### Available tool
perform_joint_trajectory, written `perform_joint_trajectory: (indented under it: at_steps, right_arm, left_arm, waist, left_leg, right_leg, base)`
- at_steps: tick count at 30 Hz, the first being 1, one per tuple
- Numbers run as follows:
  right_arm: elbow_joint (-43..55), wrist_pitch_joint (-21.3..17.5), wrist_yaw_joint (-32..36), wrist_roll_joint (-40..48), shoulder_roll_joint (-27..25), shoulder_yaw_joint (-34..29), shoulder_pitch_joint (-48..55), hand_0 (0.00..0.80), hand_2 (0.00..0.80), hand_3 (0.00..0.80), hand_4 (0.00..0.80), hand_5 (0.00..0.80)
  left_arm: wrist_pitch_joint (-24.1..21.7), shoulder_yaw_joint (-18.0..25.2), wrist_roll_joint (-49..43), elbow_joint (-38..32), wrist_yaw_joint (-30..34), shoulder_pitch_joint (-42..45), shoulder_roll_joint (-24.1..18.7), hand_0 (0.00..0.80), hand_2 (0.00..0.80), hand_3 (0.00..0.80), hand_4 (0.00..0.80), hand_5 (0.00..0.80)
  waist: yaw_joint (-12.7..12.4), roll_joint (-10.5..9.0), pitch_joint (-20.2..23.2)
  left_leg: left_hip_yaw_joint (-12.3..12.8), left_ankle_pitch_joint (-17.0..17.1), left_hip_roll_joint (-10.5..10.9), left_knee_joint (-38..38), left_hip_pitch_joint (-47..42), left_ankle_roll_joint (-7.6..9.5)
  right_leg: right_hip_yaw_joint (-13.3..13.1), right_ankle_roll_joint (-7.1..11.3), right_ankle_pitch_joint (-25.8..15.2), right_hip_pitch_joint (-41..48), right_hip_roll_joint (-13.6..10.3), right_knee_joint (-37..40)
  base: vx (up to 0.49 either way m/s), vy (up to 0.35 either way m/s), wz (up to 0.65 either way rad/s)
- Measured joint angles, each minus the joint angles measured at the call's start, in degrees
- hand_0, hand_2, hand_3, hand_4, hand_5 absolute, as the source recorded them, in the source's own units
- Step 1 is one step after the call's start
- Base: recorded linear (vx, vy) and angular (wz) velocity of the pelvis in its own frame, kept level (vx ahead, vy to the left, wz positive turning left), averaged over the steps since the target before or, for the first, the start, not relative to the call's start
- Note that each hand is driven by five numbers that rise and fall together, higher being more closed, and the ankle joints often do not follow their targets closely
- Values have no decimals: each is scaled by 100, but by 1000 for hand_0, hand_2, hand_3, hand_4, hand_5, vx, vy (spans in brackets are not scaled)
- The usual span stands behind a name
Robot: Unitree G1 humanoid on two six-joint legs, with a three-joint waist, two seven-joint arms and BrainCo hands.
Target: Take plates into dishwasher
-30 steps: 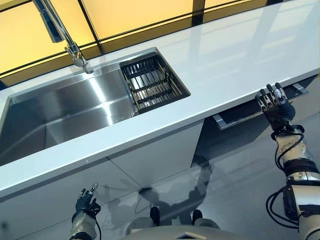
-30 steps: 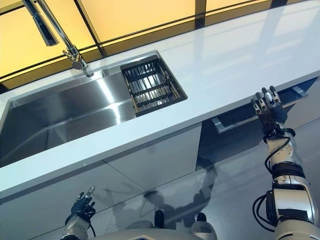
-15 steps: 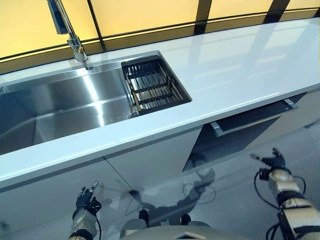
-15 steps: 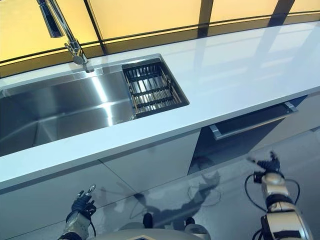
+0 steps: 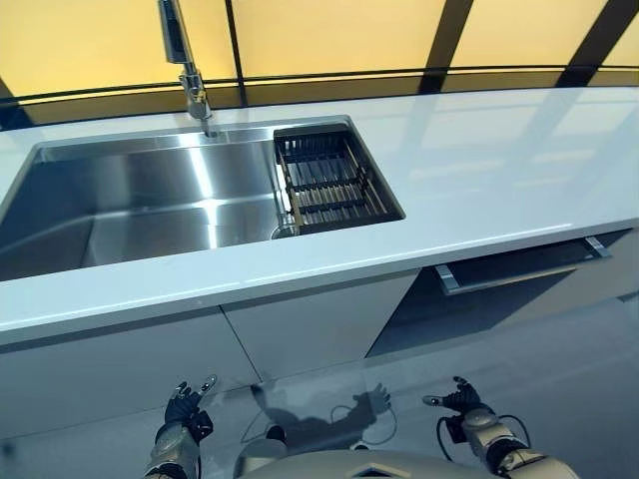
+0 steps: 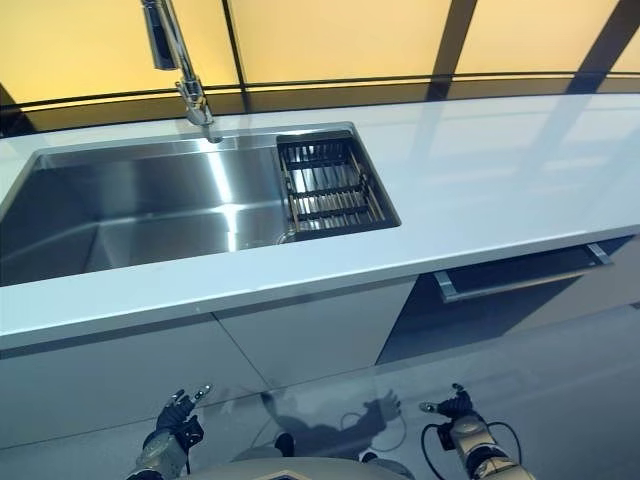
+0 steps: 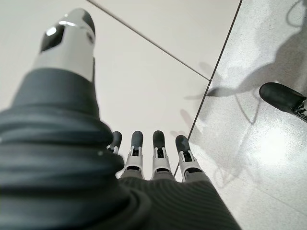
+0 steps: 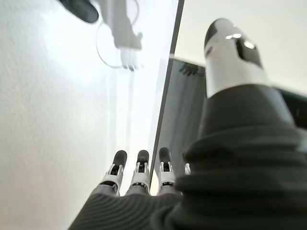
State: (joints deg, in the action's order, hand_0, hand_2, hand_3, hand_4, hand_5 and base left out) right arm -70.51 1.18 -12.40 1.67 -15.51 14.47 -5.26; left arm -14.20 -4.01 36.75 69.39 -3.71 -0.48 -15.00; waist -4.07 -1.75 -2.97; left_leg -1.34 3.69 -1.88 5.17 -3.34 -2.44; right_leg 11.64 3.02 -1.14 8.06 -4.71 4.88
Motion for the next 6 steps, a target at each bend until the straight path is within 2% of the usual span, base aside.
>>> perform_joint_trajectory:
  at_steps: [6]
  right_arm:
    - [-72, 29, -7, 24, 132, -3, 127, 0, 0, 0, 0, 0]
  left_arm:
    - [19, -100, 1, 153, 48, 60, 153, 0, 0, 0, 0, 0]
  waist:
    - [6, 86, 105]
  left_leg:
    - [-44, 0, -2, 1, -7, 1]
  right_leg:
    - [23, -13, 22, 32, 4, 0]
  base:
    - [31, 35, 5]
